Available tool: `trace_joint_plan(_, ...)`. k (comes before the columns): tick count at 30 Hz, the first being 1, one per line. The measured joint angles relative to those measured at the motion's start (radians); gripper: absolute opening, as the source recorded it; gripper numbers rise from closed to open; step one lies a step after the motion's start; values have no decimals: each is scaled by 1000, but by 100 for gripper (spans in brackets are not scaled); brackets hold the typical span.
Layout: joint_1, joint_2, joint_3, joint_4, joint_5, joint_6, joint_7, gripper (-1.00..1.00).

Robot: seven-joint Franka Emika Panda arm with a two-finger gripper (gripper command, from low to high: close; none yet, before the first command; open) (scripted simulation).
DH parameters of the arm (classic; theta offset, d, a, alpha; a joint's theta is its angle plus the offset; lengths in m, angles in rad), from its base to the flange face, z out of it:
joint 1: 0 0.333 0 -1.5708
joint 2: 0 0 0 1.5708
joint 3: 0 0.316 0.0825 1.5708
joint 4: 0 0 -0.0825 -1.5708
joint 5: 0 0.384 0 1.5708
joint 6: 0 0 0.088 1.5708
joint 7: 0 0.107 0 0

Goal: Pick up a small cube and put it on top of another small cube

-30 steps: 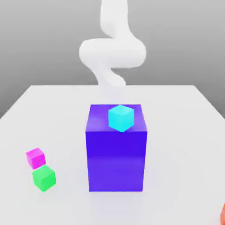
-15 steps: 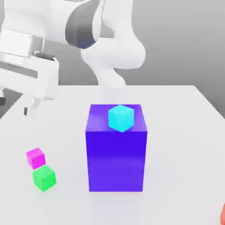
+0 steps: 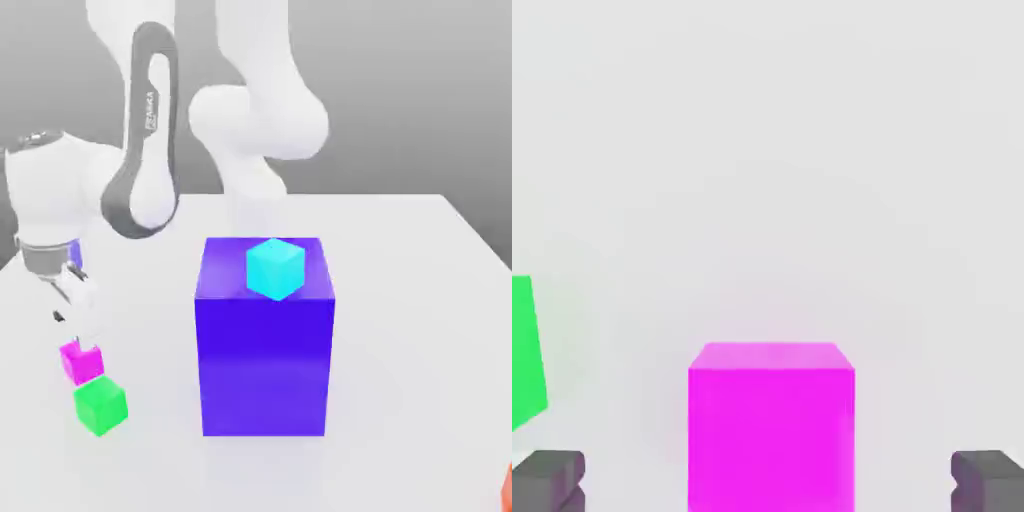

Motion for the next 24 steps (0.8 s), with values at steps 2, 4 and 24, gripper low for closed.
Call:
trace_joint_plan(2,-56,72,65,14,40,58,-32,0)
trace_joint_plan(4,-77,105,88,20,51,84,-43,-100)
trace_joint_plan(24,136,-213,79,74,-194,-284,36,-100)
